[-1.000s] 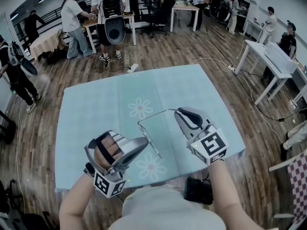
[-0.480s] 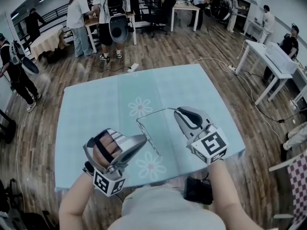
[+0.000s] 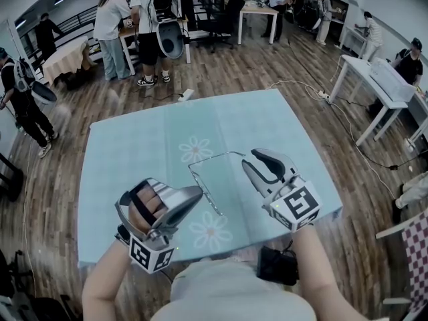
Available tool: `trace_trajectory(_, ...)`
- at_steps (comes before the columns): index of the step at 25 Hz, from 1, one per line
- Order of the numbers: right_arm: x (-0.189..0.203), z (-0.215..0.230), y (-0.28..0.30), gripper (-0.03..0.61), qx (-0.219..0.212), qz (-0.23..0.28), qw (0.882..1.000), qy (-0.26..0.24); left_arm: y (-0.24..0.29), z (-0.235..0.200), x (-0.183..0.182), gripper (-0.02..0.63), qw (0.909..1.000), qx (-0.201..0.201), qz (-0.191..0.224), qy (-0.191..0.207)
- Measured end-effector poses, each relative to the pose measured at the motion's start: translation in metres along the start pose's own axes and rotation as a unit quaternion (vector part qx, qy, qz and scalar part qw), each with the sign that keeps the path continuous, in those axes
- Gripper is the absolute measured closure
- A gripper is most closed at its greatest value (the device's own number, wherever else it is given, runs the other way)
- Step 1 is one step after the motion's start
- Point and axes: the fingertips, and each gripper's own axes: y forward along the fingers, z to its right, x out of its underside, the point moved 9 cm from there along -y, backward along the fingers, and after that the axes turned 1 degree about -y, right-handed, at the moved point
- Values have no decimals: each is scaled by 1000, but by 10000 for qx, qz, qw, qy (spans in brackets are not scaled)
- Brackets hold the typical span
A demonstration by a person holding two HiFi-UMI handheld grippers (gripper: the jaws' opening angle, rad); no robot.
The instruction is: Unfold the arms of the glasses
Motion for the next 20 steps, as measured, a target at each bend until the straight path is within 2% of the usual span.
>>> trace_trajectory(8,-2,-6,-8,455,-50,250,9995,-159,1,-7,2,603,10000,-56,-19,-35)
trace_trajectory(20,-3,-38,7,465,-626,413,9964,-406,1,-15,-4,603,9997,-128,132,-187)
